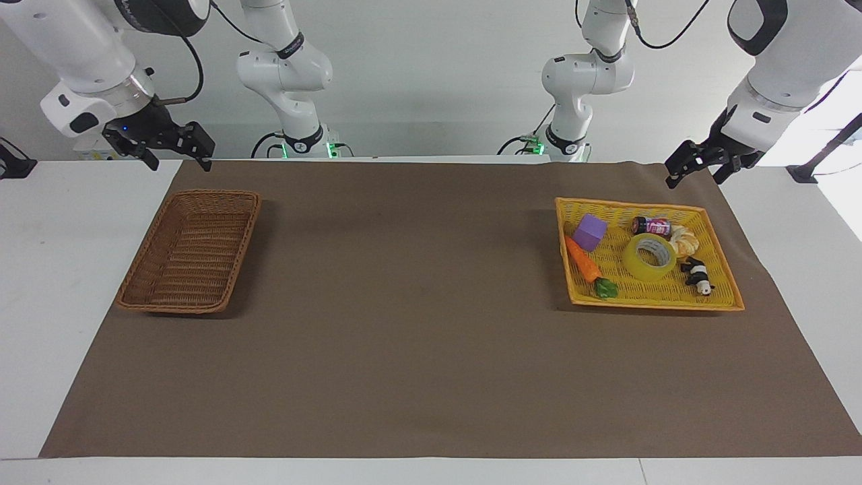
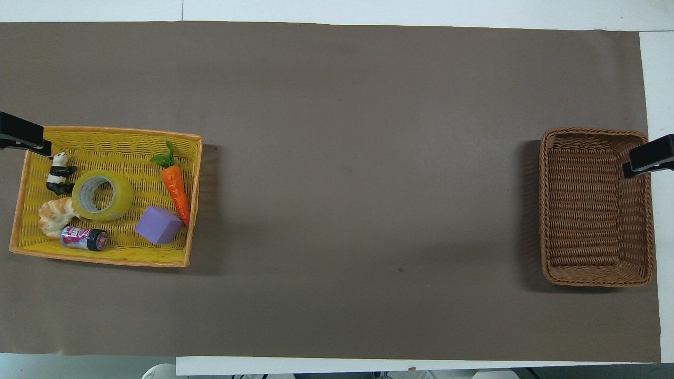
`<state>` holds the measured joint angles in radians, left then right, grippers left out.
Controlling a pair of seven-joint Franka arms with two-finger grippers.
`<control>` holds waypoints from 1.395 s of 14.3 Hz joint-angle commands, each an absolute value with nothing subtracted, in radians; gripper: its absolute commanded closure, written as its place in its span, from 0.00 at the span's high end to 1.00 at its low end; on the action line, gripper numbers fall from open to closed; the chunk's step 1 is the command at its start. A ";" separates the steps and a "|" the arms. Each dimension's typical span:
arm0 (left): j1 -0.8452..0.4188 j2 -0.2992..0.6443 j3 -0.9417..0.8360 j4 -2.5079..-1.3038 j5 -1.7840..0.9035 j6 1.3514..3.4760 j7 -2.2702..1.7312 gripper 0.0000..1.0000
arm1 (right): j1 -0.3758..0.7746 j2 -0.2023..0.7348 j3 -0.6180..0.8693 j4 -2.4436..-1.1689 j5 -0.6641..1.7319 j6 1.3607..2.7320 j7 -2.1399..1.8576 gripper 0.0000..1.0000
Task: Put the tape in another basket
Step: 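Move the left gripper over the tape roll in the yellow tray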
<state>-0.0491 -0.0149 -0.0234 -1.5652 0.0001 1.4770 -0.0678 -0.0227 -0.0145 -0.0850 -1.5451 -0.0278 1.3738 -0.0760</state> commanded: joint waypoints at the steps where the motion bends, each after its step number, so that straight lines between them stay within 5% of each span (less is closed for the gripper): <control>1: -0.041 -0.038 -0.032 -1.589 0.014 1.471 -0.072 1.00 | -0.035 -0.031 -0.075 -1.563 -0.034 1.368 -0.098 0.99; 6: 0.026 -0.044 -0.029 -1.612 0.029 1.489 -0.087 1.00 | -0.035 -0.031 -0.075 -1.563 -0.034 1.368 -0.098 0.99; 10: 0.139 -0.196 -0.031 -1.982 0.028 1.841 -0.058 1.00 | -0.035 -0.031 -0.075 -1.563 -0.034 1.370 -0.098 0.99; 13: 0.187 -0.183 -0.029 -2.144 0.028 2.003 0.044 0.99 | -0.035 -0.031 -0.075 -1.563 -0.034 1.368 -0.098 0.99; 17: 0.230 -0.089 -0.029 -2.214 0.028 2.172 0.069 0.74 | -0.035 -0.031 -0.075 -1.563 -0.034 1.368 -0.098 0.99; 20: 0.222 -0.068 -0.031 -2.218 0.028 2.180 0.069 0.71 | -0.035 -0.031 -0.075 -1.563 -0.034 1.368 -0.098 0.99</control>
